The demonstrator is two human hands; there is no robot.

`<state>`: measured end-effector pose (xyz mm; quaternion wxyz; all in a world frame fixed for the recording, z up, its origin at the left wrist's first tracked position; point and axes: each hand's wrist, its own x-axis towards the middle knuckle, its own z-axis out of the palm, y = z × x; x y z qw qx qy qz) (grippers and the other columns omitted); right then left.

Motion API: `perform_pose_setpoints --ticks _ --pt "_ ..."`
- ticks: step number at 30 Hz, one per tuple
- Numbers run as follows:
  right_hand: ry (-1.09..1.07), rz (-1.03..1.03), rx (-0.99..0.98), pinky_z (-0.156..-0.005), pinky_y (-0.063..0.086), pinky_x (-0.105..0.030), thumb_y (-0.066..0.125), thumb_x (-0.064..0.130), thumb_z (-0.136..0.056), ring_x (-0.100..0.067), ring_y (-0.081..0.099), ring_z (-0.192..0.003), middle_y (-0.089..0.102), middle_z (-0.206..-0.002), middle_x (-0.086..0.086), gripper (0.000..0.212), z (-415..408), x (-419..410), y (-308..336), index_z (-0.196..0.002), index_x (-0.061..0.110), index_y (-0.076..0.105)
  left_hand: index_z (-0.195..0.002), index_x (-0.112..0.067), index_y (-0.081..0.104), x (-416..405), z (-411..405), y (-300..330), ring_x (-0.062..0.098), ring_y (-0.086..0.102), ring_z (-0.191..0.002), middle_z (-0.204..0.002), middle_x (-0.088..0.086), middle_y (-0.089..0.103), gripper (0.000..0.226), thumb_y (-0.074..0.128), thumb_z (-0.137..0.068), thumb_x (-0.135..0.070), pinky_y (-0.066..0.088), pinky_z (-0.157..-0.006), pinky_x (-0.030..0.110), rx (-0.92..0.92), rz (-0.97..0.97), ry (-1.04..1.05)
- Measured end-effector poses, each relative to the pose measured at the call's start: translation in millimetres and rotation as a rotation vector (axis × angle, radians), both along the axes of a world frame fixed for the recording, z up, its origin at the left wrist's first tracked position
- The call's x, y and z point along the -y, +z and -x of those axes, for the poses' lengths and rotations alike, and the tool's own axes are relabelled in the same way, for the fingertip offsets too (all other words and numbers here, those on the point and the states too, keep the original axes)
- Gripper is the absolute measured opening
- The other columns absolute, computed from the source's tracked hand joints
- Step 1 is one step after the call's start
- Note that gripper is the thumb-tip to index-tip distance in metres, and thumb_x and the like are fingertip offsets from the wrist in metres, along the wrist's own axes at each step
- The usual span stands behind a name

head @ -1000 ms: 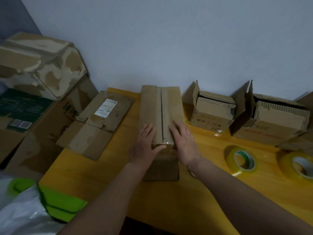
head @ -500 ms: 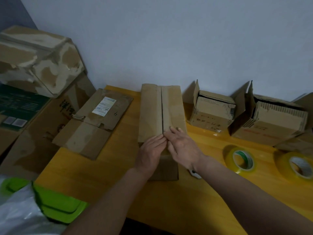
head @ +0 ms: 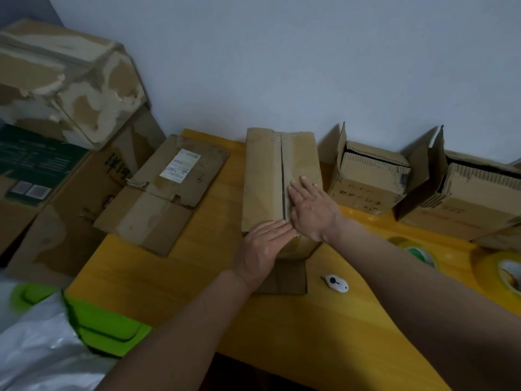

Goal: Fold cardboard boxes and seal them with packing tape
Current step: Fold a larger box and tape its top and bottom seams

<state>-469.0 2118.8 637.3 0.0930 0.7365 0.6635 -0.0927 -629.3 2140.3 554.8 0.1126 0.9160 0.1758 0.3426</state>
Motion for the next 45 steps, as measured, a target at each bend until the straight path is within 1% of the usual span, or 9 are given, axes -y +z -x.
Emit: perform_pose_setpoints --ticks 3,5,8,13,16,25,33,40,45 --pt "0.084 -0.180 -0.215 -0.117 -0.002 -0.029 0.012 0.034 -0.092 -0.023 0.014 -0.147 0.024 -0.157 -0.010 0.065 11.5 18.1 -1.4 -0.149 0.008 0.026 -0.102 -0.006 0.075 -3.0 1.8 -0.7 0.023 0.070 -0.100 -0.106 0.011 0.073 0.021 0.060 -0.087 -0.009 0.055 -0.092 0.039 0.029 -0.033 -0.026" --pt "0.128 -0.151 -0.277 -0.118 0.001 -0.027 0.002 0.041 -0.085 -0.021 0.021 -0.145 0.030 -0.154 -0.010 0.076 17.8 26.3 -5.6 -0.147 0.008 0.033 -0.100 -0.005 0.075 -3.4 2.4 -2.5 0.022 0.070 -0.098 -0.105 0.011 0.073 0.020 0.059 -0.089 -0.009 0.052 -0.096 0.038 0.030 -0.047 -0.028" --pt "0.086 -0.124 -0.258 -0.119 0.004 -0.029 -0.003 0.046 -0.087 -0.018 0.023 -0.144 0.031 -0.154 -0.009 0.079 19.5 18.6 -6.0 -0.145 0.009 0.035 -0.102 -0.005 0.075 -2.9 2.6 -4.4 0.022 0.068 -0.100 -0.105 0.011 0.073 0.021 0.057 -0.092 -0.008 0.051 -0.098 0.038 0.028 -0.042 -0.021" --pt "0.040 -0.029 -0.108 -0.120 0.002 -0.033 0.013 0.034 -0.103 -0.021 0.014 -0.147 0.017 -0.158 -0.015 0.056 23.6 -7.7 1.0 -0.149 0.004 0.021 -0.101 -0.009 0.075 0.9 3.2 0.3 0.020 0.069 -0.098 -0.103 0.008 0.074 0.022 0.056 -0.091 -0.010 0.048 -0.101 0.033 0.051 -0.055 0.000" --pt "0.003 0.040 -0.039 -0.121 0.002 -0.036 0.012 0.033 -0.103 -0.024 0.008 -0.148 0.009 -0.159 -0.018 0.058 19.6 -25.5 1.5 -0.150 0.001 0.013 -0.107 -0.009 0.074 0.1 1.8 1.7 0.020 0.069 -0.102 -0.108 0.007 0.073 0.024 0.056 -0.091 -0.009 0.050 -0.099 0.034 0.052 -0.063 0.005" --pt "-0.014 0.026 -0.009 -0.121 -0.001 -0.037 0.010 0.034 -0.102 -0.026 0.000 -0.148 0.001 -0.159 -0.019 0.059 23.1 -23.7 -8.1 -0.151 0.001 0.004 -0.107 -0.008 0.074 2.7 3.2 -5.6 0.019 0.068 -0.102 -0.108 0.008 0.073 0.023 0.054 -0.096 -0.010 0.050 -0.099 0.035 0.078 -0.067 0.011" --pt "-0.084 0.086 0.077 -0.120 -0.002 -0.039 0.009 0.035 -0.101 -0.029 -0.006 -0.147 -0.005 -0.159 -0.019 0.062 -9.7 -91.1 -14.7 -0.150 -0.001 -0.001 -0.115 -0.006 0.070 -2.9 2.7 -9.0 0.020 0.063 -0.115 -0.121 0.009 0.067 0.029 0.044 -0.101 -0.006 0.046 -0.104 0.035 0.068 -0.035 -0.006" --pt "-0.033 -0.052 -0.002 -0.121 -0.003 -0.037 0.011 0.041 -0.102 -0.025 -0.007 -0.148 -0.006 -0.159 -0.015 0.062 -12.6 -82.5 -23.4 -0.151 0.005 -0.001 -0.117 -0.007 0.069 -0.9 7.3 -11.3 0.019 0.061 -0.119 -0.124 0.008 0.066 0.027 0.048 -0.100 -0.007 0.045 -0.105 0.034 0.053 -0.061 -0.020" --pt "-0.022 -0.041 0.158 -0.121 -0.001 -0.039 0.006 0.039 -0.098 -0.026 -0.009 -0.147 -0.009 -0.159 -0.016 0.064 -26.3 -111.0 -27.0 -0.150 0.003 -0.005 -0.119 -0.006 0.067 -3.8 6.7 -8.6 0.020 0.060 -0.119 -0.125 0.009 0.065 0.026 0.049 -0.100 -0.005 0.048 -0.101 0.037 0.067 -0.054 -0.025"
